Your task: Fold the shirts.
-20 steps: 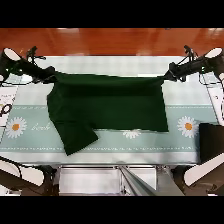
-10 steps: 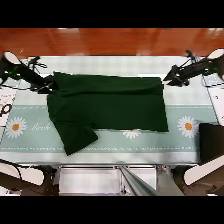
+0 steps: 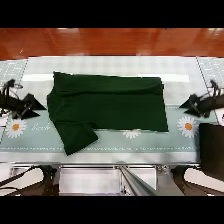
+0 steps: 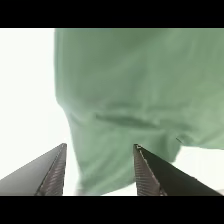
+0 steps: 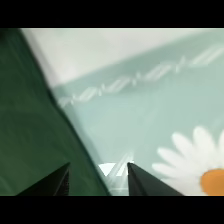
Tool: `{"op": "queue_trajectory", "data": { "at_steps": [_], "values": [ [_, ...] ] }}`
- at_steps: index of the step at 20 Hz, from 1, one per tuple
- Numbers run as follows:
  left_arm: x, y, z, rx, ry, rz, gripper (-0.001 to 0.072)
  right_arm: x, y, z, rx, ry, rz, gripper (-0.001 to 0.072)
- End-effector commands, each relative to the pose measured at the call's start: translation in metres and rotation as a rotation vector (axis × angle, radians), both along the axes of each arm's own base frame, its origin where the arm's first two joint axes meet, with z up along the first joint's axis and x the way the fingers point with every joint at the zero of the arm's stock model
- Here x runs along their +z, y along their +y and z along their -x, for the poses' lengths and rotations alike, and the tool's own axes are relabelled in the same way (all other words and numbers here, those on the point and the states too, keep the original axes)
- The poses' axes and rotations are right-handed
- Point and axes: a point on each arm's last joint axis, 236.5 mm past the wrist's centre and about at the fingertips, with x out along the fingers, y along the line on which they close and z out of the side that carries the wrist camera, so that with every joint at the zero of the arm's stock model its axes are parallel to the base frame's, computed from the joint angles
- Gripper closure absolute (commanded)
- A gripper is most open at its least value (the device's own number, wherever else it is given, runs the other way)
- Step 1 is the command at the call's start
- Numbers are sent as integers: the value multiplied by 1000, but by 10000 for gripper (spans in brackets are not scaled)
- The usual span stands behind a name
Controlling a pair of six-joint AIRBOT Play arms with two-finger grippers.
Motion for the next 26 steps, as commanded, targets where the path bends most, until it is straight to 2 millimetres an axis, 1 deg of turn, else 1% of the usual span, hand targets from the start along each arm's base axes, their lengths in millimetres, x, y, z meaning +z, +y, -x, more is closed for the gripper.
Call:
{"op": "queue_trajectory", "data": {
  "at_steps": [1,3,5,7,8,11,13,16,19,20,21,22,23,24,25,26],
  "values": [
    [-16,-25,33,155,-26,182,202,-29,40,44,-74,-83,-98,295],
    [-29,-28,47,170,5,200,202,-27,50,48,-85,-112,-114,295],
    [-41,-29,50,180,15,177,202,-23,50,46,-89,-127,-115,295],
    [-57,-27,53,164,24,111,202,-19,54,43,-99,-138,-141,295],
    [-63,-27,52,160,17,87,202,-17,56,42,-103,-141,-152,295],
    [-70,-27,43,156,-10,50,203,-14,59,40,-111,-146,-172,295],
    [-76,-32,44,142,8,55,203,-12,60,37,-109,-159,-179,296],
    [-86,-44,48,116,55,87,203,-4,63,28,-130,-199,-212,295],
    [-89,-60,51,44,63,98,209,5,65,18,-162,-237,-244,295],
    [-89,-64,52,21,62,96,340,6,65,16,-166,-243,-249,295],
    [-89,-66,53,-1,53,97,620,8,62,15,-165,-247,-242,295],
    [-88,-67,54,-10,53,102,682,10,58,15,-159,-249,-233,295],
    [-86,-68,55,-22,52,108,682,11,52,18,-150,-242,-224,295],
    [-83,-68,56,-37,50,117,682,10,45,26,-143,-215,-216,295],
    [-81,-69,57,-41,53,124,682,4,41,42,-121,-161,-207,296],
    [-79,-69,57,-43,54,129,682,-5,41,64,-86,-77,-194,296]
  ]
}}
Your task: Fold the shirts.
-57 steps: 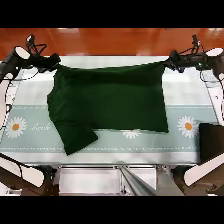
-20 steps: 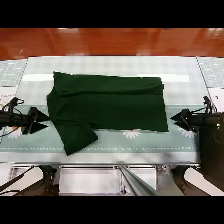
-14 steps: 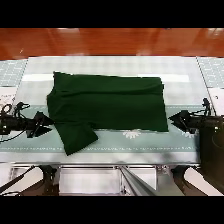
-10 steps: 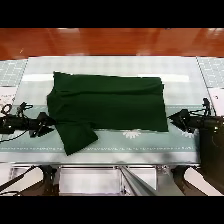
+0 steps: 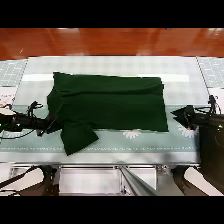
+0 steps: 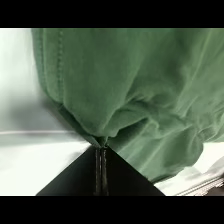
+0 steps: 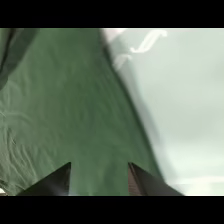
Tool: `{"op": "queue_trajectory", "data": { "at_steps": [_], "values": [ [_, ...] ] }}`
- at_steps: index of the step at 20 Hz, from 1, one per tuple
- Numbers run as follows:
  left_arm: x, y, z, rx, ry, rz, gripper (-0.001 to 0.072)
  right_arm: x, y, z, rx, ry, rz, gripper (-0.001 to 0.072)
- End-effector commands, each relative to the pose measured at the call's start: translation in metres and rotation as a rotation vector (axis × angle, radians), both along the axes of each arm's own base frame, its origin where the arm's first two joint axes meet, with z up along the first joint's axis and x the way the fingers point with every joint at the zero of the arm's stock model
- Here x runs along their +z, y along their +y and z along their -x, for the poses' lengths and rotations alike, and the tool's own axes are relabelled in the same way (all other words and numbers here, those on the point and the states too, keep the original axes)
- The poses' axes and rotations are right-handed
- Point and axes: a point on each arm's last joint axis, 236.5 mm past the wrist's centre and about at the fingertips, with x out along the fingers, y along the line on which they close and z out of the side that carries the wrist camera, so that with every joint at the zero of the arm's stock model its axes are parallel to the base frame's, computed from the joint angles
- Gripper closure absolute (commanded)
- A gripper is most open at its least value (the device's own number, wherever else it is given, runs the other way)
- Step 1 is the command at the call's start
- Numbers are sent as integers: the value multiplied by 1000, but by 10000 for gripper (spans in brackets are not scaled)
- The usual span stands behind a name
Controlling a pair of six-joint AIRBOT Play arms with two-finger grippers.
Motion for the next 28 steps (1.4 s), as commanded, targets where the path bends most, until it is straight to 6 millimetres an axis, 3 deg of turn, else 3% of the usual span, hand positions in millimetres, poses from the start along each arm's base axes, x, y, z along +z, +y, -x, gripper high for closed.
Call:
{"op": "queue_trajectory", "data": {
  "at_steps": [1,3,4,8,12,15,17,18,20,25,28],
  "values": [
    [8,-6,3,-33,1,31,682,-20,-8,59,92,235,33,296],
    [8,-6,3,-32,-1,30,682,-31,-7,93,144,364,50,296],
    [8,-6,3,-32,0,31,681,-33,-5,96,145,372,42,296],
    [8,-6,3,-32,0,30,681,-31,5,68,86,274,-17,296],
    [7,-5,2,-30,-2,27,681,-52,27,59,160,288,-16,296],
    [7,-5,2,-27,0,28,681,-65,37,32,97,255,-25,296],
    [8,-5,2,-27,-2,28,682,-60,35,8,26,188,-39,313],
    [8,-5,2,-27,-2,27,681,-54,35,-1,18,158,-49,387],
    [9,-4,0,-28,-15,20,682,-37,40,-10,102,76,-55,688],
    [44,8,-32,-47,-133,-19,681,-9,49,-9,245,31,-86,689],
    [68,18,-62,-44,-221,-46,681,8,39,-33,230,-34,-59,688]
  ]
}}
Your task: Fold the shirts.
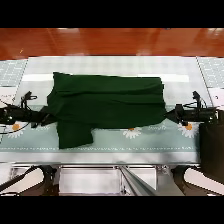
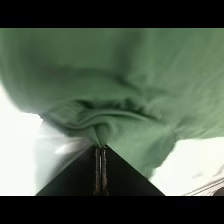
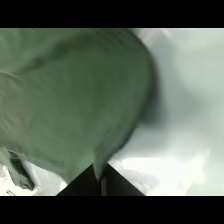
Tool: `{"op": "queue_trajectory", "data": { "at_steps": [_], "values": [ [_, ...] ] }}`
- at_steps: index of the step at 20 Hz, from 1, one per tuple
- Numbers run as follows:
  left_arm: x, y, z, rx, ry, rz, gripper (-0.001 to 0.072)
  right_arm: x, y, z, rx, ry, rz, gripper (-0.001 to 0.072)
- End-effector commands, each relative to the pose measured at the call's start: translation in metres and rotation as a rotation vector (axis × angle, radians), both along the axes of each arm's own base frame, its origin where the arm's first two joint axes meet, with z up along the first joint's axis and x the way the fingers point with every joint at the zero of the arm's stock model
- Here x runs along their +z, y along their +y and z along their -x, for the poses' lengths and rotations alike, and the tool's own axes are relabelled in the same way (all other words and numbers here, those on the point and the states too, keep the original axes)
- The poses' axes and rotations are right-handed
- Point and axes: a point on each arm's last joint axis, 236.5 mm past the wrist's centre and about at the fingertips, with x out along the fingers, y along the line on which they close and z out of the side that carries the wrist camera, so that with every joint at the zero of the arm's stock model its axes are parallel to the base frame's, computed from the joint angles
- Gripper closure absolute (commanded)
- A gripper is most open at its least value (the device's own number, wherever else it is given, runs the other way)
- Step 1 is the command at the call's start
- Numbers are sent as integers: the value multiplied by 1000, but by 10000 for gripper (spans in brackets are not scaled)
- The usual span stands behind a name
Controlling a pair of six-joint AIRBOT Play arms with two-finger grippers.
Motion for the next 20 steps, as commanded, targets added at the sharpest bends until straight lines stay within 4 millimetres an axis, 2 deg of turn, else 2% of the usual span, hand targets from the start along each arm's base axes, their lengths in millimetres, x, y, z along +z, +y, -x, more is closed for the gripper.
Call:
{"op": "queue_trajectory", "data": {
  "at_steps": [1,3,5,8,11,16,20],
  "values": [
    [28,15,-38,16,-115,-47,682,28,-7,-26,14,-88,8,688],
    [41,20,-66,13,-166,-70,682,44,-19,-47,-4,-138,40,688],
    [50,12,-98,-14,-213,-65,682,54,-21,-69,6,-172,58,689],
    [57,6,-160,26,-264,-83,682,50,-8,-114,28,-213,102,688],
    [55,0,-203,13,-265,-66,682,46,-5,-162,-5,-232,124,688],
    [44,8,-252,45,-257,-47,682,34,-2,-204,-13,-223,109,688],
    [37,12,-276,59,-270,-46,682,29,-8,-226,-24,-238,112,688]
  ]
}}
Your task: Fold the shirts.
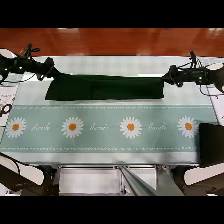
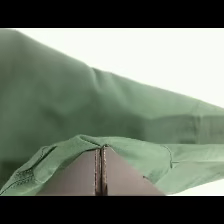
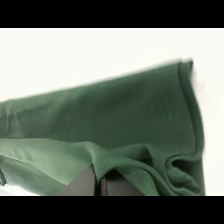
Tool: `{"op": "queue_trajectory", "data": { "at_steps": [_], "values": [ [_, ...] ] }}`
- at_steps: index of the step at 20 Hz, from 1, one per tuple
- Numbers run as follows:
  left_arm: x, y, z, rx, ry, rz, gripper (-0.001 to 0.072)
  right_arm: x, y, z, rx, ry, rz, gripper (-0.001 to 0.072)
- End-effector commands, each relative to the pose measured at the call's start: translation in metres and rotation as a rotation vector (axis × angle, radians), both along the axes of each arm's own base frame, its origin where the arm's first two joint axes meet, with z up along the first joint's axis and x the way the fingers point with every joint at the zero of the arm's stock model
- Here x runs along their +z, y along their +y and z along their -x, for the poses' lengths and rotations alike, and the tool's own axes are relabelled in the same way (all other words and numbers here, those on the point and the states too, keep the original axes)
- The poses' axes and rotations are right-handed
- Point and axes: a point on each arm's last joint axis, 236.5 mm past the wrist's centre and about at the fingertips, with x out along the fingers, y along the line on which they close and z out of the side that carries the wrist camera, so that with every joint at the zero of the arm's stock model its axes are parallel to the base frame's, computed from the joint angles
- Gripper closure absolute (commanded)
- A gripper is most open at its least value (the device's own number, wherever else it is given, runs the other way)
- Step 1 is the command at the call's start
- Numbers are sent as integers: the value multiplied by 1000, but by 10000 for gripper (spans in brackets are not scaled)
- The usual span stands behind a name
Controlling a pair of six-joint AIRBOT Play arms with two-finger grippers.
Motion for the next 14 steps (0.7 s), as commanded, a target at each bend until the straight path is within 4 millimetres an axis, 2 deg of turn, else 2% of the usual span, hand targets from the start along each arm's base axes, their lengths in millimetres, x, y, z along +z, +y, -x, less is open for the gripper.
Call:
{"op": "queue_trajectory", "data": {
  "at_steps": [1,6,7,8,10,11,12,14],
  "values": [
    [-8,2,-22,12,-8,5,682,-7,-4,-22,-21,-5,-2,688],
    [-20,3,-25,15,4,7,671,-24,-8,-30,-55,20,-9,684],
    [-19,0,-21,3,15,16,518,-26,-8,-30,-58,24,-10,524],
    [-18,-3,-15,-20,36,26,232,-24,-7,-30,-60,29,-20,287],
    [-9,1,0,-69,79,26,203,-12,-8,-22,-36,36,-51,294],
    [-5,14,8,-61,118,7,204,0,-15,-16,-24,41,-68,295],
    [2,34,19,-41,153,-45,204,16,-26,-7,-20,46,-89,295],
    [28,79,37,-11,144,-186,204,48,-63,15,-29,29,-75,295]
  ]
}}
